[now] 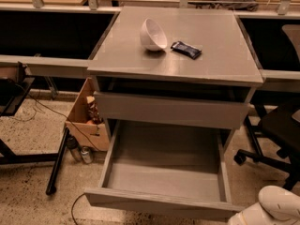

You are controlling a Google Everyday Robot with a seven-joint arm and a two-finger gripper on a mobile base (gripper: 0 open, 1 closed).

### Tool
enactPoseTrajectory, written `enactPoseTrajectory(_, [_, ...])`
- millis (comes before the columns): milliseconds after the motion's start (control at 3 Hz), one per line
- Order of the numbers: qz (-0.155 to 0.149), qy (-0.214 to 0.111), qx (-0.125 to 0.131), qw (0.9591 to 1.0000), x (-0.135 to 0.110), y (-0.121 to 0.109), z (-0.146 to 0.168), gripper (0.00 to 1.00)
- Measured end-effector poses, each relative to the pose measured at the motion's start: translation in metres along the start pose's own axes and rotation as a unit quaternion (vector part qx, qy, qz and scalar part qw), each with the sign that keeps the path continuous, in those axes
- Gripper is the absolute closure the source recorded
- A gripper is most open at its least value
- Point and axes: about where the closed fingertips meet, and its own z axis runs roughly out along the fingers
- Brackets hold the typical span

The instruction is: Close middle drawer

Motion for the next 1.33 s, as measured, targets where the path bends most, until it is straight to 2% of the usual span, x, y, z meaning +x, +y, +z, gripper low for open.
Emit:
enactPoseTrajectory(333, [0.020, -0.046, -0.041, 0.9979, -0.005, -0.006, 0.002, 0.65])
enactPoseTrajectory(667, [0.050, -0.111, -0.080, 0.9894, -0.021, -0.020, -0.004, 0.96])
enactPoseTrajectory(1000, [0.070, -0.143, -0.094, 0.9827, -0.041, -0.031, -0.007, 1.00])
enactPoseTrajectory(1333, [0.078, -0.155, -0.092, 0.9806, -0.067, -0.038, -0.011, 1.00])
